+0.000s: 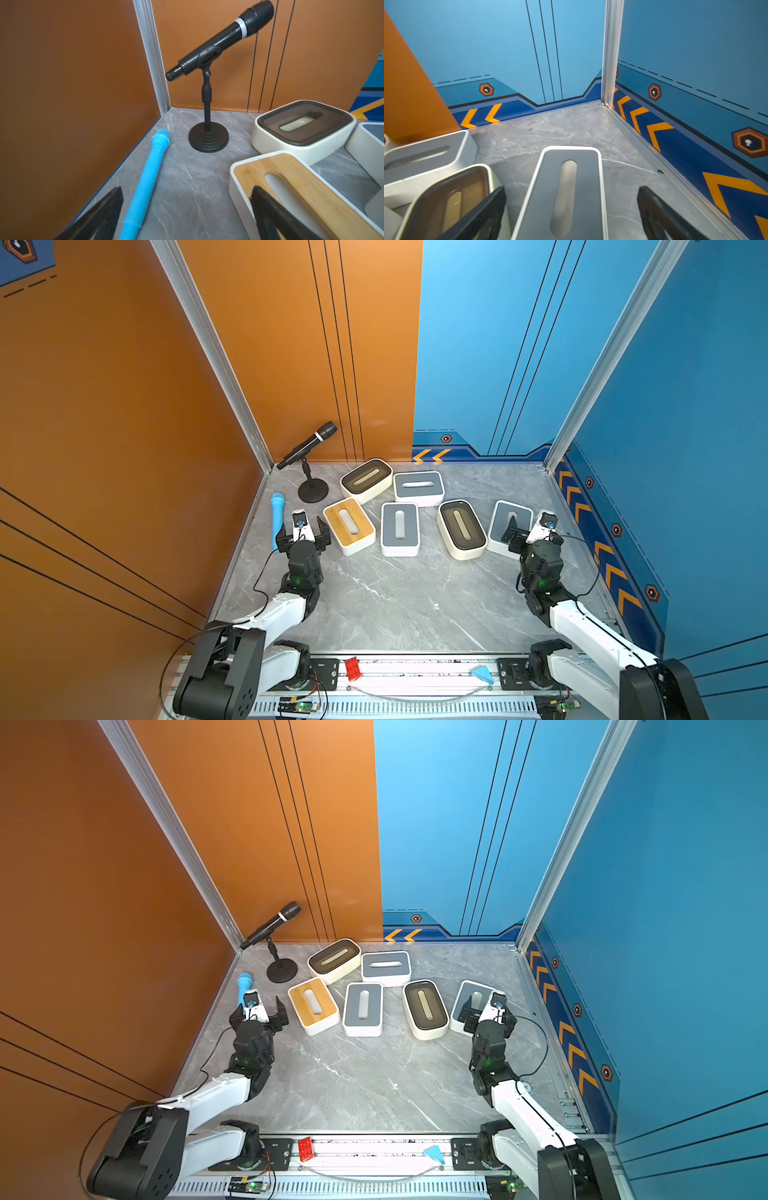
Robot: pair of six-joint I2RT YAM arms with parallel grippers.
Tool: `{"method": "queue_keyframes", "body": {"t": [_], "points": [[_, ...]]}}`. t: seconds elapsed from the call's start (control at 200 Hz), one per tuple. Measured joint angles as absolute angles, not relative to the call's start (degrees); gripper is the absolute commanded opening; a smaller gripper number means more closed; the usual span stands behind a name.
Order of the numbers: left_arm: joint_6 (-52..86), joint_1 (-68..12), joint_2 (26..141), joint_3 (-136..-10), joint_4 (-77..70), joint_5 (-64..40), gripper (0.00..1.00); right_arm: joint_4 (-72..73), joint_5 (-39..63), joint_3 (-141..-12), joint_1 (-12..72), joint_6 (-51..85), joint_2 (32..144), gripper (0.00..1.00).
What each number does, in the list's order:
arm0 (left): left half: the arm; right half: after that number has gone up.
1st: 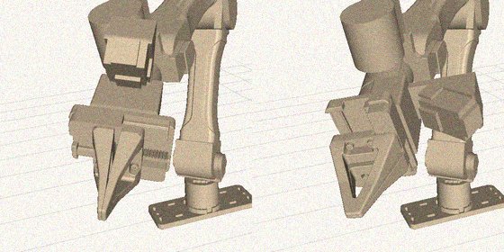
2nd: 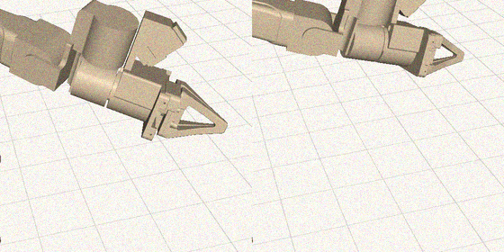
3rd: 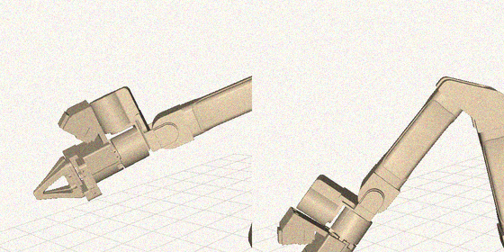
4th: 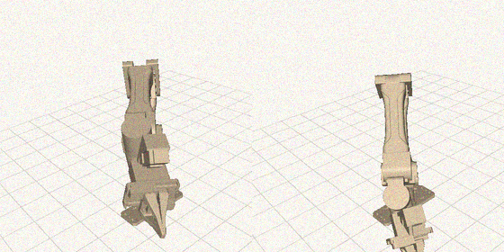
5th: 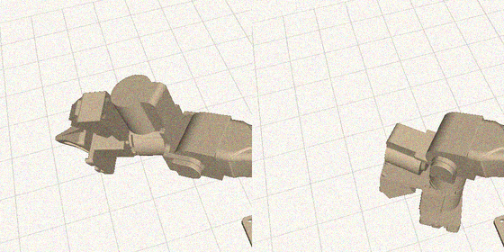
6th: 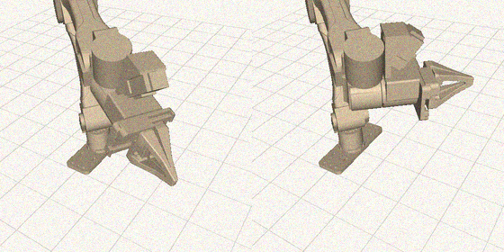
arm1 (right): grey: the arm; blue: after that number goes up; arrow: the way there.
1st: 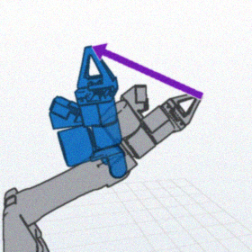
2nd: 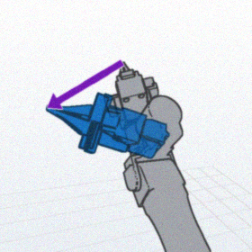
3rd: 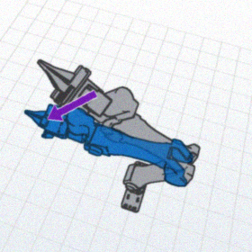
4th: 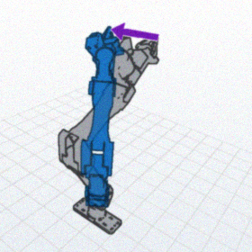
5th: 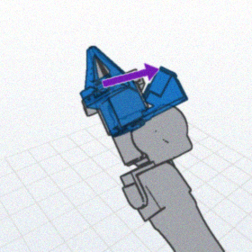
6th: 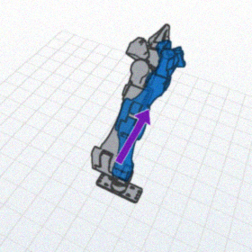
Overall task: Stack the tissue boxes
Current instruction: Pick up the tissue box from the center of the board.
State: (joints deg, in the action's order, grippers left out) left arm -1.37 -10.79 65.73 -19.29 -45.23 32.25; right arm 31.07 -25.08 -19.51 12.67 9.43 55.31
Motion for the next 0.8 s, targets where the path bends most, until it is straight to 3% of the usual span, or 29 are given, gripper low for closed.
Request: {"method": "queue_keyframes", "body": {"t": [0.185, 0.355, 0.551, 0.801], "points": [[4.6, -11.9, 62.6, -36.4, -19.4, 30.4, 0.96, 15.4, -28.6, -27.6, 26.9, 10.8, 54.3, 1.0], [5.5, -21.8, 65.1, -48.1, -0.5, 27.3, 0.97, 4.7, -28.3, -33.6, 36.8, 11.8, 57.4, 1.0], [10.8, -28.2, 76.1, -64.2, 22.4, 22.2, 0.95, 3.3, -21.0, -32.2, 38.4, 13.0, 58.3, 1.0], [16.4, -36.8, 90.9, -79.2, 38.2, 19.1, 0.94, 11.5, -6.5, -26.3, 38.1, 13.6, 58.7, 1.0]]}}
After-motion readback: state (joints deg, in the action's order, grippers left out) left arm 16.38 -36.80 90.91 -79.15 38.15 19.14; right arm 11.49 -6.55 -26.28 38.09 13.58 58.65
